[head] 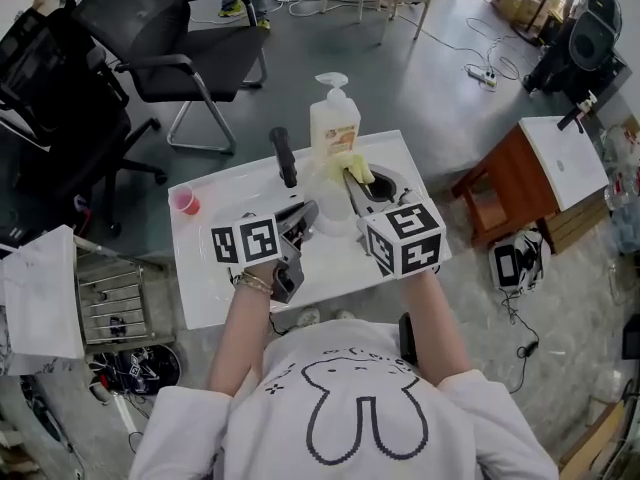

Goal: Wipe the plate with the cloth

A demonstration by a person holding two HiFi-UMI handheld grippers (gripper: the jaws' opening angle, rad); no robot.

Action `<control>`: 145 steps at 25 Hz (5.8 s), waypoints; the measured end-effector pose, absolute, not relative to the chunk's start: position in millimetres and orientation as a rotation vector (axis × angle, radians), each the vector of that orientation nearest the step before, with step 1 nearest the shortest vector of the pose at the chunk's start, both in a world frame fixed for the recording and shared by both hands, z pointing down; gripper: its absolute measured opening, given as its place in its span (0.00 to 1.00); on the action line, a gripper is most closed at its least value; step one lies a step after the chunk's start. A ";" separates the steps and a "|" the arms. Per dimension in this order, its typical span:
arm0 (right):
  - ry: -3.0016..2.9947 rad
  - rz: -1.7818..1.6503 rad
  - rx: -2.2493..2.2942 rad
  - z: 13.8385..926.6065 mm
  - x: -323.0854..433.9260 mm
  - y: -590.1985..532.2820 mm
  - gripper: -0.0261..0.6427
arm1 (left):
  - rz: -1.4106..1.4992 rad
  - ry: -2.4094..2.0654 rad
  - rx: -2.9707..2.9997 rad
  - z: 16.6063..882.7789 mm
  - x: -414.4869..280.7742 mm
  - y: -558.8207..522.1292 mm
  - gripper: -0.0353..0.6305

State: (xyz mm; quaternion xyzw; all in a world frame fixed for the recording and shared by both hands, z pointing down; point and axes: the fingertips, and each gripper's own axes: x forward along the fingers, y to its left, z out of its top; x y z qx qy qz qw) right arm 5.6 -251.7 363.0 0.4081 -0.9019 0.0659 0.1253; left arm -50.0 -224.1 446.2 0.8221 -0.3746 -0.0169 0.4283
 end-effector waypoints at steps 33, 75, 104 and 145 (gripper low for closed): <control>-2.429 0.164 1.473 363.3 60.4 -282.2 0.11 | -0.046 -0.967 2.202 392.7 -50.1 -211.7 0.08; -2.386 0.231 1.478 390.3 53.6 -258.4 0.11 | -0.028 -0.978 2.237 390.5 -46.3 -211.8 0.08; -2.598 0.339 1.148 388.8 -16.5 -212.0 0.11 | -0.059 -1.047 2.208 388.6 -52.9 -217.7 0.08; -2.716 0.647 1.041 382.8 -29.7 -195.7 0.11 | -0.078 -1.164 2.259 376.9 -60.8 -223.9 0.08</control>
